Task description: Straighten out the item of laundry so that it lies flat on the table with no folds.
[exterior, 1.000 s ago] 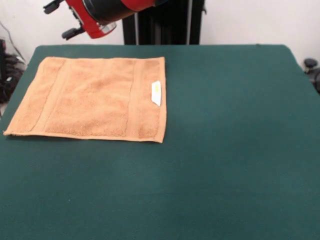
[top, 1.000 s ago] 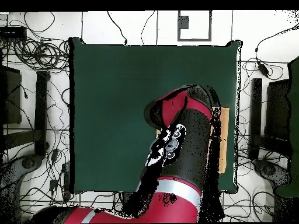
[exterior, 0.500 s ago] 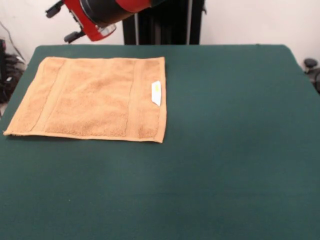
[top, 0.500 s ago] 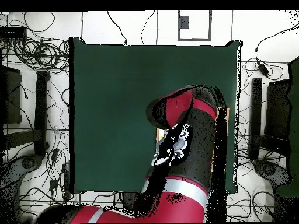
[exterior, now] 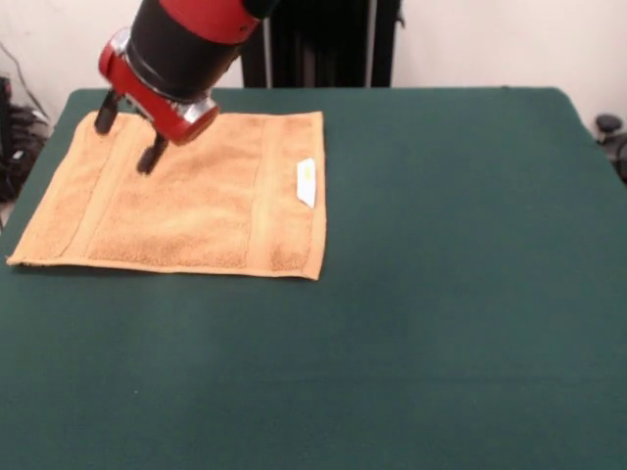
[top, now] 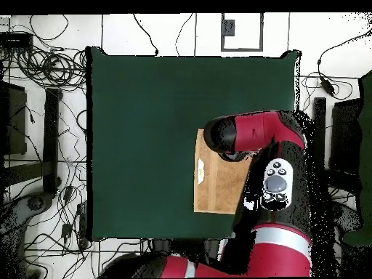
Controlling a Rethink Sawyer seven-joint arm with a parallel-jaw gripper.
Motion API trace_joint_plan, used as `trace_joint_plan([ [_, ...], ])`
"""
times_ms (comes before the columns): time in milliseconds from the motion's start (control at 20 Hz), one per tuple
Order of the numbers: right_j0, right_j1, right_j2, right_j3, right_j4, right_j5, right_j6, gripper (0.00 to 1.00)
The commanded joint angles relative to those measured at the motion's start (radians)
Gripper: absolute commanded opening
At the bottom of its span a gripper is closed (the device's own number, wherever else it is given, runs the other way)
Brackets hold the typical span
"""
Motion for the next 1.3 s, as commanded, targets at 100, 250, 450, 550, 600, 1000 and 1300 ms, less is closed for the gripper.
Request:
trace_joint_plan([
  [100,-0.063,0.023,0.276,0.148,0.105,-0.087,-0.219,1.0],
  [250,-0.101,0.039,0.314,0.153,0.115,-0.097,-0.234,1.0],
  [450,-0.109,0.045,0.321,0.159,0.094,-0.135,-0.189,1.0],
  [550,-0.102,0.034,0.312,0.174,0.081,-0.176,-0.137,1.0],
  [600,-0.098,0.029,0.307,0.177,0.073,-0.187,-0.119,1.0],
  [1000,-0.089,0.017,0.291,0.185,0.12,-0.139,-0.051,1.0],
  [1300,-0.079,0.008,0.287,0.181,0.108,-0.126,-0.098,1.0],
])
